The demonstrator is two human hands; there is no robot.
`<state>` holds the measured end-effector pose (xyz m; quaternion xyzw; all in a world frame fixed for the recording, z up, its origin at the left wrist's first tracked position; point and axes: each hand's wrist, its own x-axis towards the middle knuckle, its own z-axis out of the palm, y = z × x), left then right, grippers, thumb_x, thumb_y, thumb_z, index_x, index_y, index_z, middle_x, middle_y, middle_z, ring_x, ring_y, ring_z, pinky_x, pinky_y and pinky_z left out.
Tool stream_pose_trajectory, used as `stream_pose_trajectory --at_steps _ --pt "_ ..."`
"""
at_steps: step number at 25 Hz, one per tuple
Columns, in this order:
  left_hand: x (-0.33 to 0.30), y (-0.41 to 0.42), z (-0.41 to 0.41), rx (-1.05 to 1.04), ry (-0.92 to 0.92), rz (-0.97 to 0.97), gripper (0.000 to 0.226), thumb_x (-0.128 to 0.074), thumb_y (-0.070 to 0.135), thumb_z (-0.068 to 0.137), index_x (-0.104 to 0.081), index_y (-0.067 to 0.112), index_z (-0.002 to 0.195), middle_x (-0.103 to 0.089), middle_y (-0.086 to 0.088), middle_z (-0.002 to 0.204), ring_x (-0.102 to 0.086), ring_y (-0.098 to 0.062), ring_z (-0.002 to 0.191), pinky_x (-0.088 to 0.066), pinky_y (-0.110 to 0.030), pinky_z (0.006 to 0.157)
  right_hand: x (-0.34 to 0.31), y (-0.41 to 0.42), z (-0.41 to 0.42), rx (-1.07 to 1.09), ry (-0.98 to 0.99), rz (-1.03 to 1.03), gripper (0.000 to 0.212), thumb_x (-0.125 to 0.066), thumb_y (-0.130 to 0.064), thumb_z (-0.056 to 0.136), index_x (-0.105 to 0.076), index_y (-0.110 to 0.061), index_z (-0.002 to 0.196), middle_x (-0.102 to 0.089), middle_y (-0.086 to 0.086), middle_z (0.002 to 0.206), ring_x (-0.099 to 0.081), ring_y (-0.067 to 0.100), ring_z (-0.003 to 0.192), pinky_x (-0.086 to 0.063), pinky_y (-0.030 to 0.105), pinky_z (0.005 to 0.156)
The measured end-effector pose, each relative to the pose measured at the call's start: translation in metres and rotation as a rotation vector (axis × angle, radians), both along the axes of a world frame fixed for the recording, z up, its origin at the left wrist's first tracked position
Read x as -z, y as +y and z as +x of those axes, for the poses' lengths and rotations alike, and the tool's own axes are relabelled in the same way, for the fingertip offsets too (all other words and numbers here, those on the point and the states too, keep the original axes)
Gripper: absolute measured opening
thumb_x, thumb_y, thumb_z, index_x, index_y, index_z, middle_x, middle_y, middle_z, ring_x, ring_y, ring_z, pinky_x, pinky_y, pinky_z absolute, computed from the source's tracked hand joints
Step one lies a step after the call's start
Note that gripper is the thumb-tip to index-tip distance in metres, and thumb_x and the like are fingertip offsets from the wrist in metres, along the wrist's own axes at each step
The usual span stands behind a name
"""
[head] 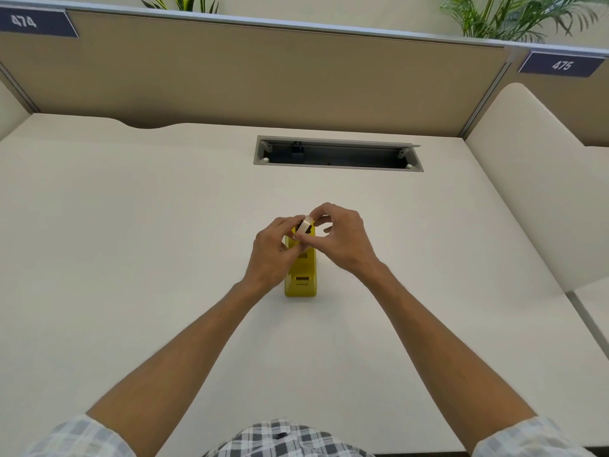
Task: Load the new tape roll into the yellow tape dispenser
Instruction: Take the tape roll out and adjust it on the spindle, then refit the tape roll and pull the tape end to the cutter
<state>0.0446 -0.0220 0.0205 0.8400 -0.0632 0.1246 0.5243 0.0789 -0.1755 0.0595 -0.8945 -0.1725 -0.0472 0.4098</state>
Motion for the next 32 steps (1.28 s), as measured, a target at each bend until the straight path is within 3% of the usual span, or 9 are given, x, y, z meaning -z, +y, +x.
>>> stream_pose_trajectory --at_steps 4,7,10,15,18,20,24,28,32 --pt "-0.001 -0.003 -0.009 0.019 0.036 -0.098 0.042 -0.060 -0.001 0.085 -0.065 0.020 0.122 -0.068 0.005 0.103 -0.066 -0.010 0.091 -0.054 -0.024 0.068 0.002 -0.001 -0.017 0.092 0.049 0.097 0.045 -0.081 -0.048 0.066 -0.063 -0.023 0.099 -0.064 -0.010 0.089 -0.064 0.005 0.081 -0.056 0.033 0.069" --pt "-0.002 -0.001 -0.016 0.072 0.127 -0.162 0.042 -0.059 -0.002 0.086 -0.065 0.018 0.123 -0.072 0.007 0.101 -0.068 -0.005 0.089 -0.056 -0.023 0.074 0.005 -0.006 -0.029 0.075 0.107 0.077 0.048 -0.076 -0.056 0.069 -0.066 -0.029 0.108 -0.060 -0.011 0.100 -0.062 0.003 0.087 -0.054 0.031 0.074" --pt "-0.007 0.003 -0.020 0.144 0.216 -0.258 0.035 -0.064 0.006 0.089 -0.066 0.017 0.122 -0.075 0.003 0.100 -0.072 -0.008 0.087 -0.056 -0.020 0.071 0.008 -0.013 -0.035 0.011 0.191 0.123 0.042 -0.074 -0.055 0.073 -0.069 -0.034 0.109 -0.059 -0.015 0.110 -0.062 0.000 0.091 -0.050 0.030 0.077" --pt "-0.021 0.011 -0.023 0.270 0.396 -0.388 0.031 -0.072 0.007 0.083 -0.061 0.008 0.112 -0.076 -0.012 0.097 -0.073 -0.025 0.090 -0.058 -0.031 0.077 0.005 -0.030 -0.040 -0.055 0.316 0.285 0.019 -0.078 -0.035 0.078 -0.076 -0.031 0.096 -0.073 -0.012 0.097 -0.067 0.004 0.086 -0.046 0.019 0.075" --pt "-0.026 0.021 -0.023 0.401 0.498 -0.436 0.033 -0.073 0.008 0.082 -0.064 0.008 0.114 -0.075 -0.013 0.102 -0.072 -0.028 0.096 -0.058 -0.033 0.084 0.001 -0.038 -0.043 -0.120 0.380 0.351 0.017 -0.080 -0.032 0.076 -0.076 -0.026 0.092 -0.075 -0.007 0.090 -0.070 0.012 0.082 -0.052 0.021 0.065" --pt "-0.028 0.027 -0.022 0.480 0.530 -0.431 0.031 -0.071 0.011 0.085 -0.066 0.011 0.116 -0.073 -0.012 0.108 -0.070 -0.029 0.103 -0.056 -0.035 0.091 0.000 -0.040 -0.046 -0.142 0.410 0.392 0.014 -0.080 -0.029 0.077 -0.076 -0.024 0.089 -0.076 -0.004 0.086 -0.070 0.015 0.080 -0.055 0.026 0.067" --pt "-0.031 0.032 -0.020 0.549 0.551 -0.434 0.030 -0.065 0.018 0.089 -0.067 0.014 0.119 -0.071 -0.010 0.117 -0.066 -0.027 0.111 -0.054 -0.032 0.093 0.002 -0.037 -0.051 -0.107 0.375 0.445 0.011 -0.081 -0.026 0.077 -0.077 -0.021 0.086 -0.075 -0.001 0.081 -0.070 0.023 0.074 -0.056 0.033 0.071" --pt "-0.036 0.032 -0.016 0.518 0.548 -0.418 0.030 -0.065 0.020 0.090 -0.068 0.016 0.119 -0.070 -0.006 0.118 -0.066 -0.024 0.111 -0.054 -0.027 0.089 0.004 -0.029 -0.056 -0.041 0.305 0.469 0.021 -0.084 -0.033 0.072 -0.076 -0.023 0.089 -0.076 -0.008 0.083 -0.071 0.010 0.073 -0.053 0.018 0.068" --pt "-0.036 0.033 -0.015 0.484 0.563 -0.396 0.030 -0.065 0.019 0.090 -0.067 0.016 0.119 -0.072 -0.008 0.114 -0.068 -0.023 0.108 -0.055 -0.032 0.092 0.007 -0.024 -0.055 0.011 0.274 0.436 0.020 -0.085 -0.032 0.070 -0.077 -0.022 0.087 -0.076 -0.008 0.083 -0.071 0.009 0.074 -0.053 0.022 0.070"
